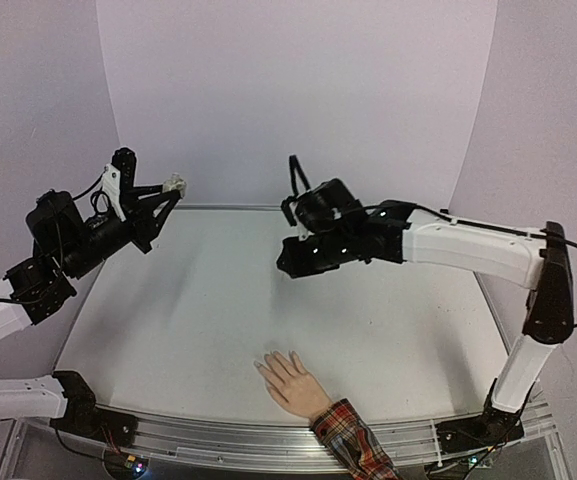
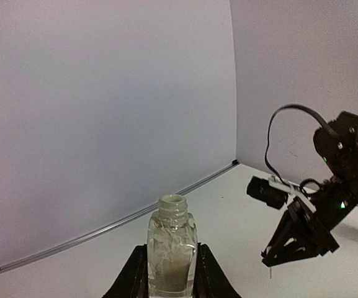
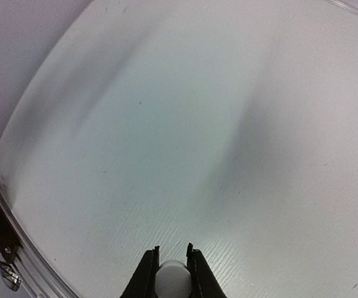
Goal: Paint the nails
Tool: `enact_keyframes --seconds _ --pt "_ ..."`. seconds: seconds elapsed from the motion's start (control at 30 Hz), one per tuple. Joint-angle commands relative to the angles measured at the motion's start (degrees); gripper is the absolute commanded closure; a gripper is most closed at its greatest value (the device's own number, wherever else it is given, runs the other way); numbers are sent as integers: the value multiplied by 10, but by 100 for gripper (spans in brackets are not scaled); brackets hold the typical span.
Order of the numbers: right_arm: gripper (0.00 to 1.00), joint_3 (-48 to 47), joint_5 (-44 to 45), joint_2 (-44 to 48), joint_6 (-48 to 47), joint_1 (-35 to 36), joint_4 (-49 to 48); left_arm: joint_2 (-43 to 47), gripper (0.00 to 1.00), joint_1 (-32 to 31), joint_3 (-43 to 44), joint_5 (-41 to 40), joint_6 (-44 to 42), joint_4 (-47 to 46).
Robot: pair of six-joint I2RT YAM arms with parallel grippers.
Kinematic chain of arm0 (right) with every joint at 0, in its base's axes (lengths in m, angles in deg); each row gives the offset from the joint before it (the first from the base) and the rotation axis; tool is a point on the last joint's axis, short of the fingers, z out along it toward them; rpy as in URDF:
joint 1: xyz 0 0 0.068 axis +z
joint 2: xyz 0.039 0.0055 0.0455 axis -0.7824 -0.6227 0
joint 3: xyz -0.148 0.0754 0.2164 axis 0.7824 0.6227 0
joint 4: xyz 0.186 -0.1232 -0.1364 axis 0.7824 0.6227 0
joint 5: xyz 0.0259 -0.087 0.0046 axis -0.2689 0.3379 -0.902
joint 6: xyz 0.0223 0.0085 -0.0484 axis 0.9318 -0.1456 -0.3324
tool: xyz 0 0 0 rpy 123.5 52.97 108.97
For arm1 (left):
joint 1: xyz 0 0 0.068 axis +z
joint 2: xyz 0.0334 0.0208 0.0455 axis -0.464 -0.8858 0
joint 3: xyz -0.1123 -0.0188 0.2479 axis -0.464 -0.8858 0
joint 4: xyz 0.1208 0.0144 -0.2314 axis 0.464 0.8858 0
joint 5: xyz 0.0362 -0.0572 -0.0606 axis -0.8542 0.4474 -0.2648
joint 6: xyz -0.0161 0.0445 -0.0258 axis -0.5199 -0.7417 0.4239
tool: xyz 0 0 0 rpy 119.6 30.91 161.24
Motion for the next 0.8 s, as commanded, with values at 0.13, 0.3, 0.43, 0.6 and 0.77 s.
enact_keyframes --seconds 0.13,0.3,0.43,0.6,0.77 --pt "100 -7 -147 130 -41 -72 -12 -106 100 2 -35 270 81 -216" --pt "100 -65 -213 142 -48 -84 -2 -199 100 1 -6 378 85 -254" --pt "100 -104 -251 130 -51 -84 0 -245 100 2 1 392 86 -290" --pt "100 -157 -292 93 -44 -83 0 -274 100 2 8 401 98 -322" --pt "100 -201 -300 44 -41 -72 4 -296 100 2 21 412 107 -328"
